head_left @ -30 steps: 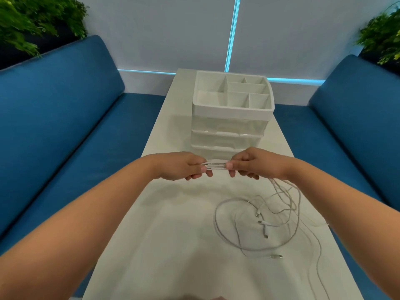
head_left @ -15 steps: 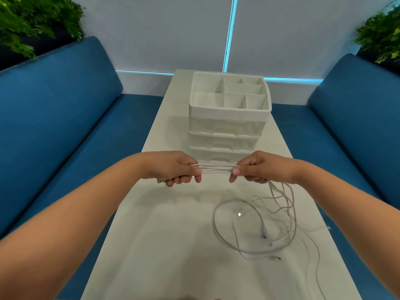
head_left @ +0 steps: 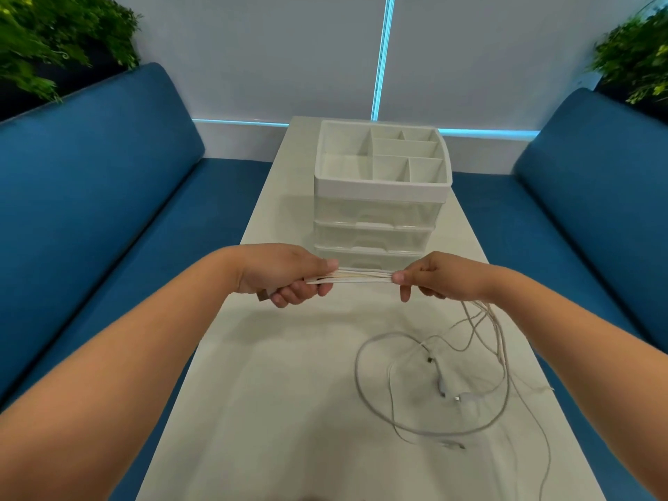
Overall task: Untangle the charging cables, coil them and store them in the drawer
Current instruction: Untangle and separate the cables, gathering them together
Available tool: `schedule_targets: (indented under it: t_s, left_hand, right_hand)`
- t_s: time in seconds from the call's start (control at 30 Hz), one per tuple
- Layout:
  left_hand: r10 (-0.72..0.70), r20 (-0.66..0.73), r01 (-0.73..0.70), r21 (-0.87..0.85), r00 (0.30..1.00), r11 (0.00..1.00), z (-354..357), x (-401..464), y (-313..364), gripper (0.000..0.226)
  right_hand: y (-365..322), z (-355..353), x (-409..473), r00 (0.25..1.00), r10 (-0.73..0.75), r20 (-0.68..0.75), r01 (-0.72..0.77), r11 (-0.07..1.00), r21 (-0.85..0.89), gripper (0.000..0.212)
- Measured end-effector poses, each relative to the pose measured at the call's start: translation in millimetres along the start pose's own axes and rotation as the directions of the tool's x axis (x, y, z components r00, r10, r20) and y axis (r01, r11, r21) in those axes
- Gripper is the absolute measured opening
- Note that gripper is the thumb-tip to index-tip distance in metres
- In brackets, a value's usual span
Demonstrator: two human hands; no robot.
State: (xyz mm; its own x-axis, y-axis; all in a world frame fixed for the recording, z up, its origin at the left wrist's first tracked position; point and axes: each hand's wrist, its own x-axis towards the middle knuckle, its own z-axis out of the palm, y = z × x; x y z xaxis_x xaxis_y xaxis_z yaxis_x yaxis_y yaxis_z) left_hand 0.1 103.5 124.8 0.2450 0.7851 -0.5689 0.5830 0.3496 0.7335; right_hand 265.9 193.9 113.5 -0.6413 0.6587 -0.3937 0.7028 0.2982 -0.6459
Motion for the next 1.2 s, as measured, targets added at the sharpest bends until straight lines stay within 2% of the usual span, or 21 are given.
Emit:
schedule_targets:
  t_s: [0.1, 0.17, 0.33, 0.47, 0.53, 0.6, 0.67, 0.7, 0.8, 0.87, 0.97, 1.1, 1.13, 1.2]
  left_hand:
    - [-0.039, -0.061, 0.046, 0.128, 0.997, 0.991, -2.7, -0.2, -4.2, 0.041]
    - [-0.014, -0.088, 0.028, 0.161, 0.996, 0.987, -6.5, -1.2, -3.9, 0.04]
    - [0.061, -0.068, -0.049, 0.169, 0.996, 0.984, -2.2, -0.1, 6.7, 0.04]
    - [-0.022, -0.11, 0.046, 0.228, 0.994, 0.973, -5.8, 2.5, -7.7, 0.04]
    - [-0.004, -0.133, 0.034, 0.223, 0.991, 0.974, -10.2, 1.8, -7.6, 0.04]
    - [0.039, -0.12, -0.018, 0.164, 0.992, 0.986, -12.8, 0.3, -1.8, 0.04]
    - [0.053, -0.111, -0.039, 0.13, 0.992, 0.991, -14.8, 0.9, 0.5, 0.04]
    - [0.034, -0.121, -0.015, 0.153, 0.992, 0.988, -15.8, 1.6, -0.8, 0.041]
    - [-0.039, -0.154, 0.076, 0.247, 0.987, 0.966, -20.0, 2.9, -8.9, 0.043]
    - [-0.02, -0.152, 0.057, 0.245, 0.988, 0.968, -22.5, 2.4, -8.7, 0.044]
    - [0.021, -0.157, 0.009, 0.191, 0.987, 0.982, -24.6, -1.0, -2.6, 0.044]
    - [-0.024, -0.179, 0.064, 0.222, 0.984, 0.973, -32.0, -2.9, -10.4, 0.044]
    - [-0.031, -0.177, 0.071, 0.227, 0.984, 0.971, -32.6, -2.6, -11.9, 0.044]
    - [-0.009, -0.161, 0.046, 0.228, 0.987, 0.973, -30.5, -1.1, -8.5, 0.044]
  right_hand:
    - [-2.1, -6.0, -5.9, 0.988, -0.048, 0.145, 0.011, 0.97, 0.242, 0.045]
    - [1.5, 0.2, -5.3, 0.989, -0.043, 0.138, 0.01, 0.972, 0.235, 0.046]
    - [10.9, 4.2, 0.4, 0.999, 0.052, -0.01, -0.05, 0.991, 0.124, 0.057]
    - [7.3, 3.5, -5.7, 0.989, -0.03, 0.147, -0.022, 0.94, 0.341, 0.048]
    - [10.4, 9.6, -6.1, 0.985, 0.004, 0.172, -0.049, 0.964, 0.261, 0.05]
    - [12.2, 11.8, -4.8, 0.991, 0.092, 0.097, -0.101, 0.99, 0.094, 0.056]
    - [10.5, 6.2, -4.9, 0.995, 0.099, -0.008, -0.099, 0.995, 0.015, 0.057]
    - [7.5, 1.3, -6.3, 0.997, 0.071, -0.017, -0.07, 0.996, 0.051, 0.056]
    - [0.3, -6.9, -12.4, 0.995, -0.041, 0.096, 0.01, 0.952, 0.305, 0.046]
    - [6.5, 0.6, -10.3, 0.994, -0.018, 0.11, -0.008, 0.971, 0.239, 0.045]
    - [16.9, 10.4, -5.3, 0.999, 0.043, 0.033, -0.046, 0.994, 0.099, 0.053]
    - [17.3, -2.0, -12.3, 0.986, -0.068, 0.153, 0.005, 0.926, 0.378, 0.046]
    - [17.8, -3.8, -13.0, 0.983, -0.063, 0.172, -0.005, 0.929, 0.37, 0.044]
    - [20.7, 0.4, -10.0, 0.987, 0.02, 0.16, -0.056, 0.973, 0.223, 0.04]
